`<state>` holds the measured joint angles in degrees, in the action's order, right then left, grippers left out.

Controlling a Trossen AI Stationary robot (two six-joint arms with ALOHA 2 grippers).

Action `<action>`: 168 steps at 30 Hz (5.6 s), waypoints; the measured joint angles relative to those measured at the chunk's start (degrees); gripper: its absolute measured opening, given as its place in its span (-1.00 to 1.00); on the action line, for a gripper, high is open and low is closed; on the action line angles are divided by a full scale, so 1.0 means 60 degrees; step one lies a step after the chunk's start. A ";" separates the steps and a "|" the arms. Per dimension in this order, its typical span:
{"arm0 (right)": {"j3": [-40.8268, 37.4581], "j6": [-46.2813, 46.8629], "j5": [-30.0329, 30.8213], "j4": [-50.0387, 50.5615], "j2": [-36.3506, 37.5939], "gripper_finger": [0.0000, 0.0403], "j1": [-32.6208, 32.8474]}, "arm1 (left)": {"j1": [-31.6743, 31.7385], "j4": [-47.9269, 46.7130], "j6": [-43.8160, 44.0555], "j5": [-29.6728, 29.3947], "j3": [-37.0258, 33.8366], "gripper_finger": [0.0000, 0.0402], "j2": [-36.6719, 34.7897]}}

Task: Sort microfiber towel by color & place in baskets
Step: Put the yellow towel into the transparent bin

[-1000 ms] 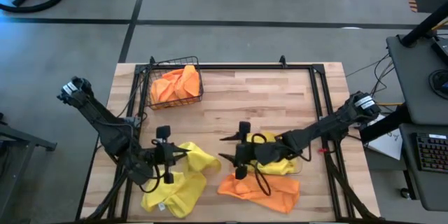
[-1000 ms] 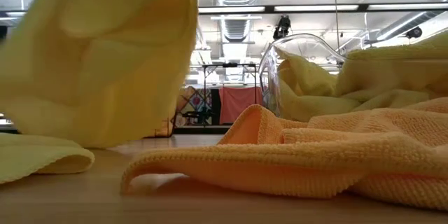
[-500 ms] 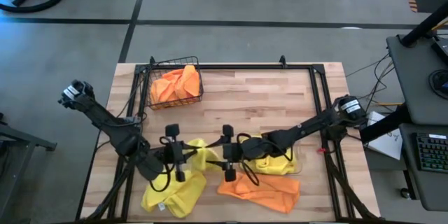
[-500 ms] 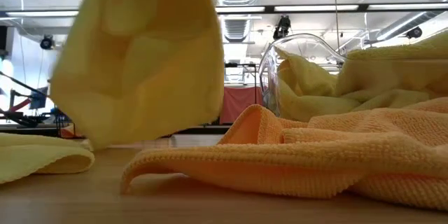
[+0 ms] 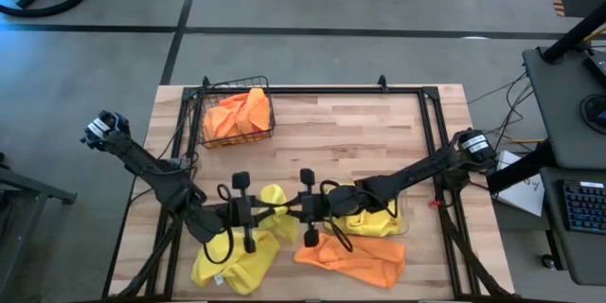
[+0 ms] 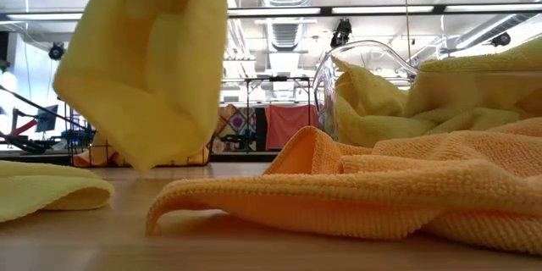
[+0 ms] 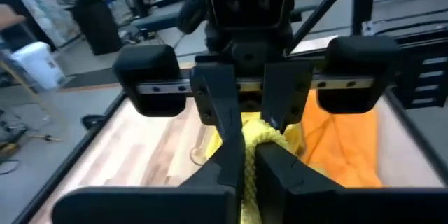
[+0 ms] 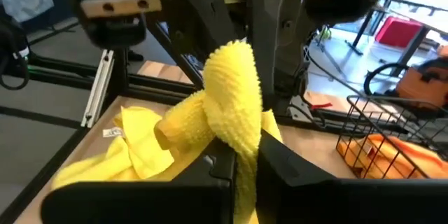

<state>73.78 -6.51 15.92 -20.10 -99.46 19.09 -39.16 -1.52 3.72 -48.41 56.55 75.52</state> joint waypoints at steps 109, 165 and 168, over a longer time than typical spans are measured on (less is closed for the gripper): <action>-0.3638 0.6159 0.1021 0.7034 0.3566 -0.11 0.0332 | 0.0948 0.6969 -0.0032 0.1389 -0.5829 0.16 -0.1033; -0.8912 0.4753 0.3027 -0.0467 0.4555 -0.94 0.1297 | 0.0948 0.6907 0.0143 0.1396 -0.5825 0.16 -0.1026; -0.8583 0.4378 0.3023 -0.0203 0.4593 -0.94 0.1297 | 0.0948 0.6907 0.0143 0.1396 -0.5825 0.16 -0.1026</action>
<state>22.28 19.76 34.06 -21.32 -71.90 26.87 -33.47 39.92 4.58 -40.03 21.61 69.36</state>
